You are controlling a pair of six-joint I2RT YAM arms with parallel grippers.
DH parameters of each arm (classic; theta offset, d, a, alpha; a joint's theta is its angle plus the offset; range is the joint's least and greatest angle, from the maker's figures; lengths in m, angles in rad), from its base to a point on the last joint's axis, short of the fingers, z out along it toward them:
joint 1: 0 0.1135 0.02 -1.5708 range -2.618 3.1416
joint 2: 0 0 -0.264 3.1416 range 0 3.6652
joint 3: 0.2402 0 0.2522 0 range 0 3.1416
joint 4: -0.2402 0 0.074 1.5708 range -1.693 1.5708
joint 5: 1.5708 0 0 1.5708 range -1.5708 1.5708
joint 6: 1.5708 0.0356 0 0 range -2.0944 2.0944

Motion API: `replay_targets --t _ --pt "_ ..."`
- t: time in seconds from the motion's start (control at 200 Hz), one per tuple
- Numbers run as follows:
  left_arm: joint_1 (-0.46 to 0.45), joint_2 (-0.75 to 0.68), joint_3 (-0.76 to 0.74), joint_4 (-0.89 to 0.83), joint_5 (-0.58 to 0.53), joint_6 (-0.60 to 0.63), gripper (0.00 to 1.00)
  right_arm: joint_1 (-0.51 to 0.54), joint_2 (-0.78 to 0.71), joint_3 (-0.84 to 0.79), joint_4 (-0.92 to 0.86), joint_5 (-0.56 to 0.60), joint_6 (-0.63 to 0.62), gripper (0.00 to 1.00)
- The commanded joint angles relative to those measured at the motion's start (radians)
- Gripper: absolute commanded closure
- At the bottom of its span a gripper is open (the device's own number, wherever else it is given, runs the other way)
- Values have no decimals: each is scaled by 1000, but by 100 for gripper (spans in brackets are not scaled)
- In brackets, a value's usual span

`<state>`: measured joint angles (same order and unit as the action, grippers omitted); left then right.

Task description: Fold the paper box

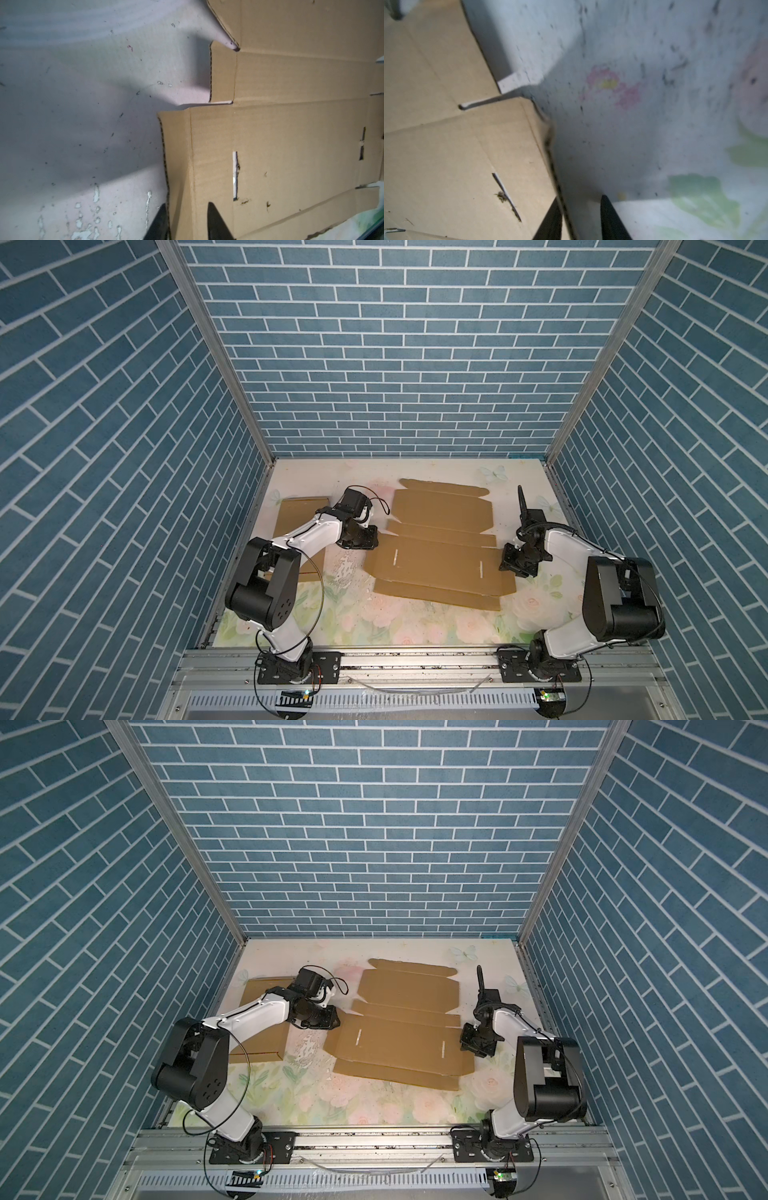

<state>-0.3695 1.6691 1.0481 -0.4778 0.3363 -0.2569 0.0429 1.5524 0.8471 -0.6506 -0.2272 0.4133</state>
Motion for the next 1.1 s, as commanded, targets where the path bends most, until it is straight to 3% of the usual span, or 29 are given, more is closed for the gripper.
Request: replay_targets --t 0.0,0.235,0.41,0.53,0.69,0.84,1.095 --pt "4 11 -25 9 28 -15 78 -1 48 84 23 28 -14 73" --pt "4 -37 -95 59 72 -92 91 5 169 246 68 37 8 80" --pt "-11 -122 -196 137 78 -252 96 31 282 388 86 38 24 82" --pt "-70 -219 -256 181 7 -388 95 45 366 496 77 43 33 78" --pt "-127 -365 -382 275 -120 -585 94 55 452 641 -3 74 34 58" --pt "-155 -451 -469 341 -204 -719 94 52 395 635 -41 107 32 37" --pt "-176 -499 -479 344 -250 -807 95 50 173 427 -72 72 68 26"
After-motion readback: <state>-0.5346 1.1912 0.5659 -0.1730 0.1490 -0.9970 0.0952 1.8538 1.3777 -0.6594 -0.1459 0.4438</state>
